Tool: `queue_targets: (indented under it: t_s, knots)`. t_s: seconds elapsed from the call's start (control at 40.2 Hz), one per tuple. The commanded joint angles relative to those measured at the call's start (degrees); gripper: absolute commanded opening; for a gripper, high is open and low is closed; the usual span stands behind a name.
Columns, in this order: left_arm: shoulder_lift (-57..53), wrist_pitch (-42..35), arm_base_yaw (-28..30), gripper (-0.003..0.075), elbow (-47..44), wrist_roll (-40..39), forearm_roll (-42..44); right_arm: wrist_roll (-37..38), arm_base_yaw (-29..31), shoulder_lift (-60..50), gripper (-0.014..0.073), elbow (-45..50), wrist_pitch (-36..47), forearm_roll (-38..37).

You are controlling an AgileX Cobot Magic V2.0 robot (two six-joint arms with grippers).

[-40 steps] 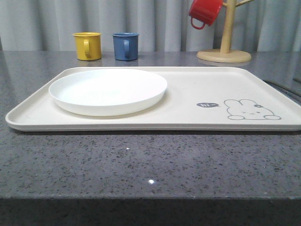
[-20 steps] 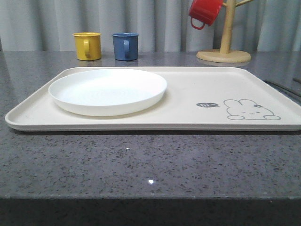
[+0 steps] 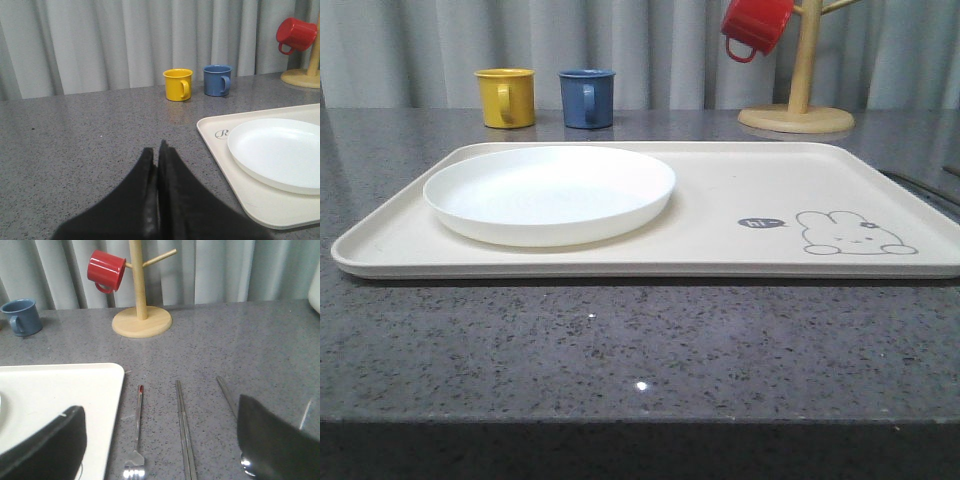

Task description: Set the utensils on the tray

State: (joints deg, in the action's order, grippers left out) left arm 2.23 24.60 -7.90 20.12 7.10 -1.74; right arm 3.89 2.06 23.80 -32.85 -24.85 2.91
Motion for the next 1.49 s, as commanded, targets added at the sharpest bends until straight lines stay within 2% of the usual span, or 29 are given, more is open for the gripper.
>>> queue_targets:
  t_s: [0.0, 0.149, 0.224, 0.498, 0.722, 1.07, 1.394, 1.468]
  knots:
    - [0.73, -4.87, -0.01, -0.0018, 1.47, -0.48, -0.64, -0.68, 0.41, 1.37, 0.0605, -2.16, 3.59, -0.41]
    - [0.73, -4.87, -0.01, -0.0018, 1.47, -0.48, -0.64, -0.85, 0.41, 7.29, 0.0430, -4.43, 0.51, -0.41]
    - [0.73, -4.87, -0.01, -0.0018, 1.47, -0.48, -0.64, -2.54, 0.23, 11.88, 0.0393, -7.41, -1.69, -0.41]
    - [0.73, -4.87, -0.01, -0.0018, 1.47, -0.48, -0.64, -5.07, -4.32, 35.40, 0.0393, -24.18, -16.65, -0.41]
    - [0.73, -4.87, -0.01, -0.0018, 1.47, -0.48, -0.64, -5.01, -4.91, 51.34, 0.0393, -35.28, -25.80, -0.41]
    - [0.73, -4.87, -0.01, -0.0018, 1.47, -0.48, -0.64, -4.96, -4.91, 62.77, 0.0391, -38.21, -25.65, 1.05]
    - [0.73, -4.87, -0.01, -0.0018, 1.47, -0.48, -0.64, -4.96, -4.91, 66.94, 0.0391, -38.21, -24.94, 1.34]
    - [0.73, -4.87, -0.01, -0.0018, 1.47, -0.48, -0.64, -4.96, -4.91, 67.50, 0.0361, -38.21, -24.94, 1.41]
